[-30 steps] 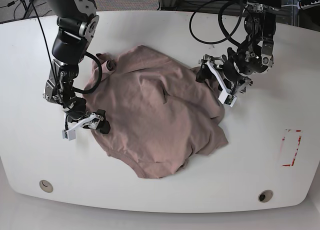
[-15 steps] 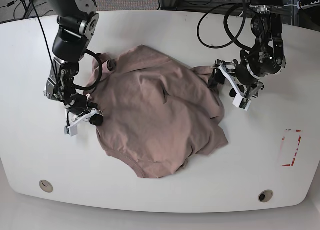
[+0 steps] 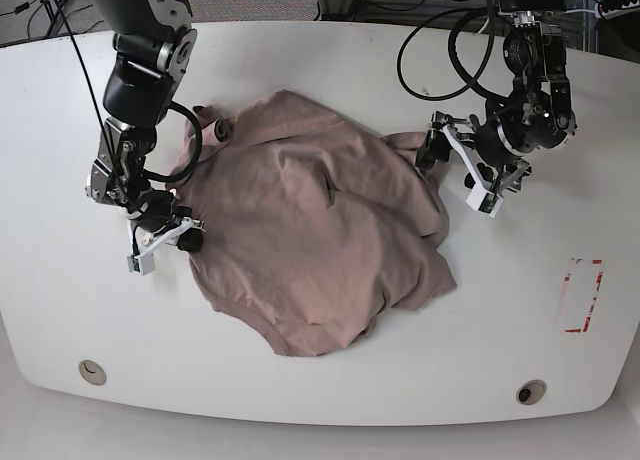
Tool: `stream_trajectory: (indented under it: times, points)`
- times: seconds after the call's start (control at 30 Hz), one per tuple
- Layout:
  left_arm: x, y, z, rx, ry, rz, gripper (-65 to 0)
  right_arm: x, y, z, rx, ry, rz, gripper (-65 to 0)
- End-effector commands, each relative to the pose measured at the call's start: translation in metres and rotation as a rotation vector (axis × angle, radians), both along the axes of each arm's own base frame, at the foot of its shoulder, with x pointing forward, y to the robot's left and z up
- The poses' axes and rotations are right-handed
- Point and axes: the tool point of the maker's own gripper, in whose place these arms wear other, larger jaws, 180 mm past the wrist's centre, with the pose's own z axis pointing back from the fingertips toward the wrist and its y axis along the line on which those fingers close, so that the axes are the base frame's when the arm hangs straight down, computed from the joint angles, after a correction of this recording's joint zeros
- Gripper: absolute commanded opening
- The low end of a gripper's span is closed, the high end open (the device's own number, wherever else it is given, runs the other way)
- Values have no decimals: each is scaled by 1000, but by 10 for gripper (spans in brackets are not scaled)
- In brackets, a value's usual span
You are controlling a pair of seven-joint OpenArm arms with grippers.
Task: Fold the T-shirt properly
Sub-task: 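Close the left gripper on the shirt edge fabric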
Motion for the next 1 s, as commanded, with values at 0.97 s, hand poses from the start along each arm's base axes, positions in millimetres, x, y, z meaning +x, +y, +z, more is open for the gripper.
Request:
stream_trajectory:
  times: [0.97]
  points:
    - [-19, -18, -29, -73, 81, -16, -115, 6, -8, 9, -28, -15, 2, -644]
